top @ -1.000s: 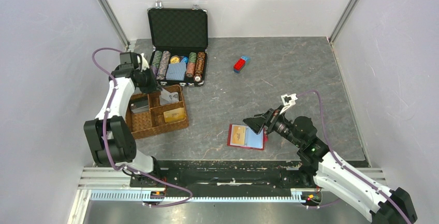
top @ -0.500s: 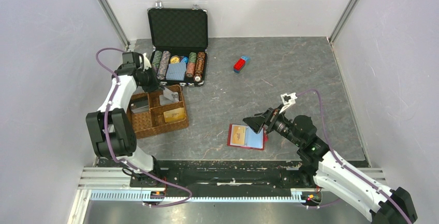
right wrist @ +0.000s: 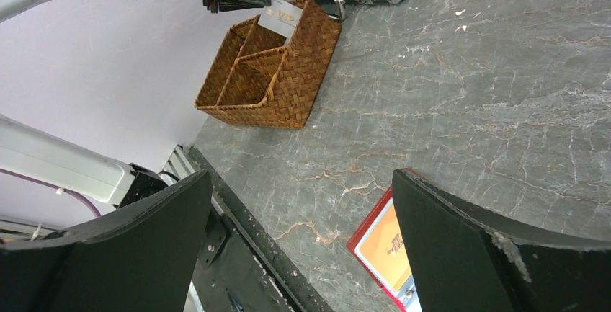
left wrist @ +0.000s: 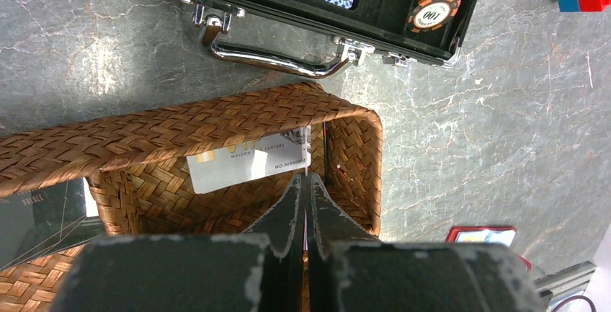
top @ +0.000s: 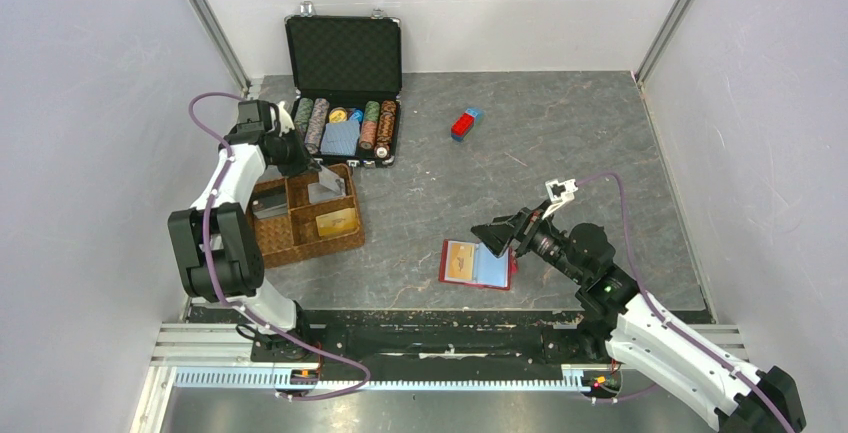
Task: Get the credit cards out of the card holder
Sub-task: Place the credit card in the storage box.
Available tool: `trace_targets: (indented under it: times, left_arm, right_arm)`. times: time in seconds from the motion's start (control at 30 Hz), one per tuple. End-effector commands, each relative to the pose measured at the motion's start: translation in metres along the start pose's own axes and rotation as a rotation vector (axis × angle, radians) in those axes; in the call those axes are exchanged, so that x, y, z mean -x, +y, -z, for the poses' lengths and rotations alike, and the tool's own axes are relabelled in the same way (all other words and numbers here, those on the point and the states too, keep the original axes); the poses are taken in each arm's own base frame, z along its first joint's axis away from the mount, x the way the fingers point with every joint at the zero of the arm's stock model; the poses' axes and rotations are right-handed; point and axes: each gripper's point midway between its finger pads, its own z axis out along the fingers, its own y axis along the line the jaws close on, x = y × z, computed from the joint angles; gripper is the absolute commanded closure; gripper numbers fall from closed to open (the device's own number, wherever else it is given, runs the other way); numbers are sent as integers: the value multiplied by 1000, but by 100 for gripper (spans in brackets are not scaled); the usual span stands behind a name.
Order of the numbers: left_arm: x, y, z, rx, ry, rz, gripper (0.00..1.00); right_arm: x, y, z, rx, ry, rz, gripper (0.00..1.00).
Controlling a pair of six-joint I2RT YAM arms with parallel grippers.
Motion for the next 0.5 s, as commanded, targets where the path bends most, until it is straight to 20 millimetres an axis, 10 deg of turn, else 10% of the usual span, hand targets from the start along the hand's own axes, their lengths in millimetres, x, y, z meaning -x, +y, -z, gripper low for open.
trace_targets:
  times: [0.0, 0.47]
  left_arm:
    - [17, -10, 0, -48, -51, 14, 98]
    - [6, -3, -22, -59, -9, 66, 98]
  right_arm:
    - [24, 14, 0, 28, -71, 38, 2]
    - [25, 13, 0, 26, -75, 58, 2]
